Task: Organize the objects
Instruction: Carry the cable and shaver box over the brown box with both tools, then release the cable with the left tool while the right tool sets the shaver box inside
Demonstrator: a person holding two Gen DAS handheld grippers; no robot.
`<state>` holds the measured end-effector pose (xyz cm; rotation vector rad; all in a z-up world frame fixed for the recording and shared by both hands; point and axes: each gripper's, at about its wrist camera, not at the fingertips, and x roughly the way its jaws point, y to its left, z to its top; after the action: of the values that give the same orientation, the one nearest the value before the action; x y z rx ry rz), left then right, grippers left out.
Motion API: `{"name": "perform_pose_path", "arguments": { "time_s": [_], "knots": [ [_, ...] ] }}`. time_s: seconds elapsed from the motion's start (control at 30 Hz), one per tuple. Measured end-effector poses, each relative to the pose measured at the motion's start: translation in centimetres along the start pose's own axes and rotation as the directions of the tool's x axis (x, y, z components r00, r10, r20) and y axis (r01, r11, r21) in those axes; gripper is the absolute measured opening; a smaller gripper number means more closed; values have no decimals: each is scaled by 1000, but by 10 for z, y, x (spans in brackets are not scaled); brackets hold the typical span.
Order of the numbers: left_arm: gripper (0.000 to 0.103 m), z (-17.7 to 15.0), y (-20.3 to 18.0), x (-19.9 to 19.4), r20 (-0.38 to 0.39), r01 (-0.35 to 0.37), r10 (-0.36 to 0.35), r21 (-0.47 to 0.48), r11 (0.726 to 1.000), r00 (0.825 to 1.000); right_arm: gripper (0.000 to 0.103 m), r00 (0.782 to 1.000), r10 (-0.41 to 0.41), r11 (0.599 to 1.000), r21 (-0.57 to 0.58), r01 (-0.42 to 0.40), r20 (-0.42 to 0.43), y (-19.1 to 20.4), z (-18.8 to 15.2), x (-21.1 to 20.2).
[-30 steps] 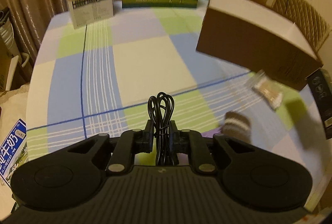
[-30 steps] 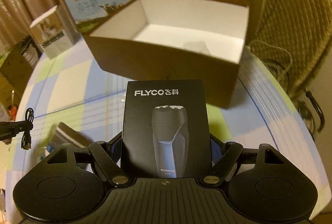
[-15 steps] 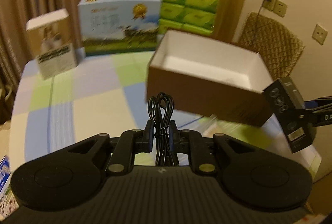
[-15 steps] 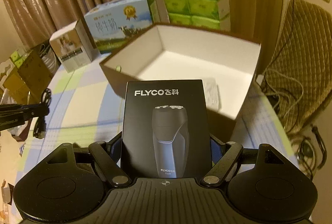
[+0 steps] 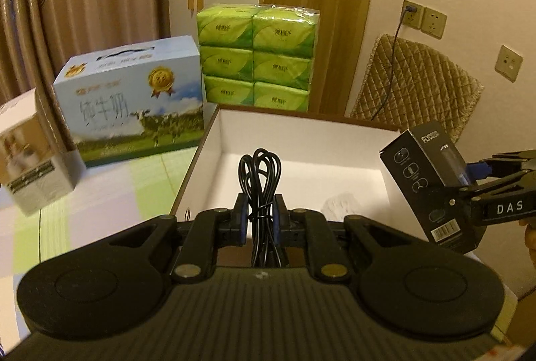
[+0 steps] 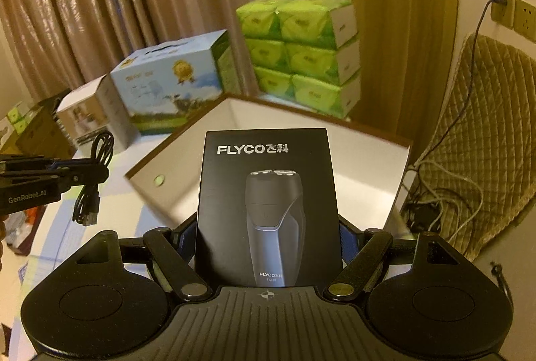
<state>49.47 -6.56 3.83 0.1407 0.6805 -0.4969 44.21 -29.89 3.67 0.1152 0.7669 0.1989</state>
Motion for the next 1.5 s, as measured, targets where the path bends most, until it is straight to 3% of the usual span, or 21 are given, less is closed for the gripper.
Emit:
{"name": "perform_pose_path", "arguments": {
  "time_s": [0.23, 0.5, 0.87, 1.17, 1.3, 1.5],
  "knots": [
    [11, 26, -3, 50, -47, -19, 19, 6, 1000, 999, 76, 999, -43, 999, -17, 43, -21, -31, 30, 38],
    [11, 30, 0, 97, -109, -38, 39, 7, 999, 993, 76, 991, -93, 996, -18, 92, -95, -62, 44, 86],
    [11, 24, 4, 133, -170, -47, 47, 3, 999, 984, 76, 978, -145, 984, -127, 126, -153, -66, 46, 140],
    [11, 25, 11, 151, -197, -57, 54, -10, 998, 979, 76, 975, -173, 976, -160, 150, -141, -72, 50, 163],
    [10, 24, 13, 160, -217, -58, 54, -14, 998, 975, 76, 981, -168, 976, -158, 151, -100, -76, 50, 165],
    [7, 22, 14, 170, -239, -56, 50, -16, 998, 970, 76, 983, -146, 982, -137, 130, -109, -83, 55, 163]
  ]
}}
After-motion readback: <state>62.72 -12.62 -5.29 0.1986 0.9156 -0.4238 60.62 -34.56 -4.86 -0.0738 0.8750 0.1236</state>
